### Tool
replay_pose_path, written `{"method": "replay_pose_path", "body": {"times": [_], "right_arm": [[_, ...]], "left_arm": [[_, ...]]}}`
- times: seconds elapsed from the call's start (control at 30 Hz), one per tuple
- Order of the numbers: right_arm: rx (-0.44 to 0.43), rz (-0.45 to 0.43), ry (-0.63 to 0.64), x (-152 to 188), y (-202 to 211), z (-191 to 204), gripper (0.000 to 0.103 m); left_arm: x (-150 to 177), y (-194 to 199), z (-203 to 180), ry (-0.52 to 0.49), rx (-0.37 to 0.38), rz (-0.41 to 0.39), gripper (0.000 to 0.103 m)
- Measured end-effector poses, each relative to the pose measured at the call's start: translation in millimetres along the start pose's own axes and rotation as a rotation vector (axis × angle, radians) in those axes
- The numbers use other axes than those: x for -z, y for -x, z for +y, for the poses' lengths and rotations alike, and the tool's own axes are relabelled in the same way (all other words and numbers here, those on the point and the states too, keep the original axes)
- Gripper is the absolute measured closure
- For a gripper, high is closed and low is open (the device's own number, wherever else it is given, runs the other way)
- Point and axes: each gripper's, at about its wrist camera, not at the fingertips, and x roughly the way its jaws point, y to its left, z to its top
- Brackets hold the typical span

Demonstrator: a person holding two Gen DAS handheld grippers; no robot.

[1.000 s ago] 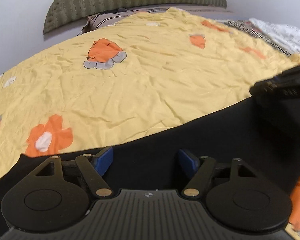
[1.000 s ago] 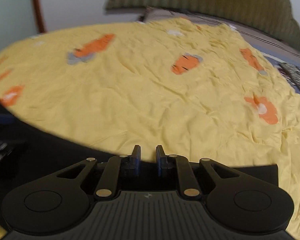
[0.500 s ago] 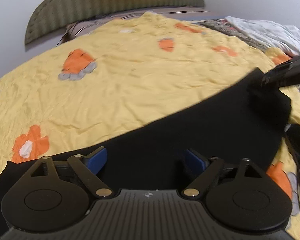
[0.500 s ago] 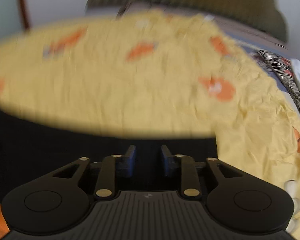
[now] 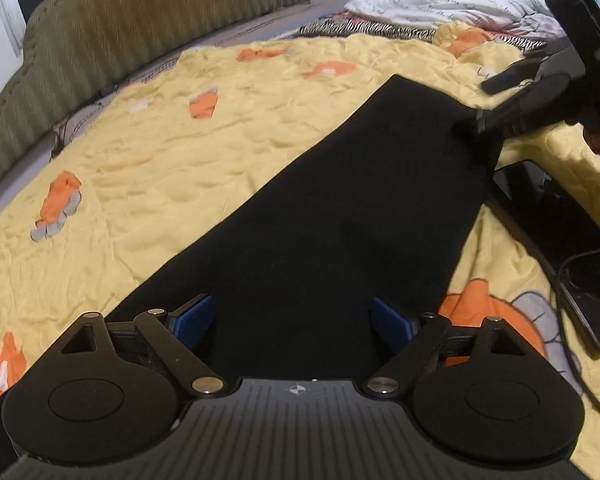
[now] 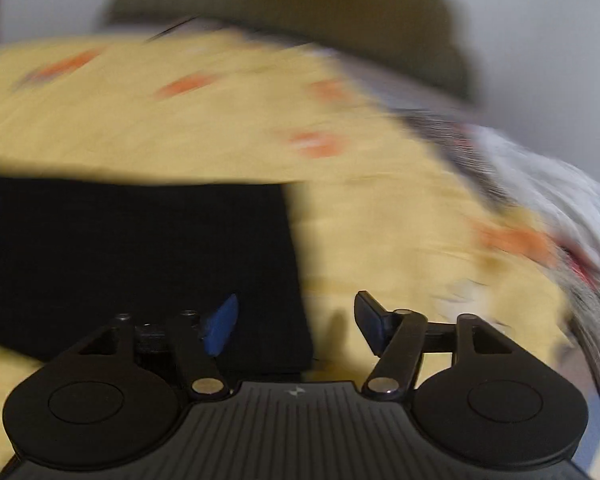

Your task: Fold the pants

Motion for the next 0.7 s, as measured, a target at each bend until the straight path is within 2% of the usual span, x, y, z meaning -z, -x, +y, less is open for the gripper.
{"method": "replay_pose_path", "body": {"times": [0.03,0.07,0.1,0.17,0.23,0.37,0.5,0.57,0.63,0.67,0.7], "right_arm": [[0.0,-0.031,-0.148,6,10,-22,0.039],[-0.05,-0.058,-0.299,14,20,-42,0.037],[-0.137,-0.064,-0.44,24,26,-58,0.037],[-0.332,-0.011,-0.656,47,25,-76,0.037],[-0.446,0.059,-0.79,64,15,-76,0.037],[-0.528,0.059,-0.98,78,5,-83,0.037],[-0.624,0.082,-1.132,86,-1,-84,0.039],[-0.582,0.064,-1.126,79,-9,-82,0.043],[-0.559,0.044,-1.134,76,-14,-82,0.043],[-0.547,0.037,-1.118,72,-18,-82,0.047],[-0.529,0.036,-1.104,69,-22,-81,0.06]], "left_arm": [[0,5,1,0.001,0.02,-0.003,0.015],[1,9,4,0.01,0.038,-0.012,0.015],[2,14,7,0.024,0.048,-0.019,0.014],[2,20,12,0.055,0.036,-0.025,0.014],[0,24,17,0.089,0.022,-0.036,0.014],[-1,34,24,0.137,0.036,-0.052,0.014],[1,41,27,0.128,0.003,-0.06,0.014],[1,42,30,0.139,-0.005,-0.067,0.014],[0,39,34,0.173,0.008,-0.06,0.014],[-2,37,36,0.195,0.023,-0.051,0.014],[-3,36,38,0.217,0.039,-0.047,0.014]]}}
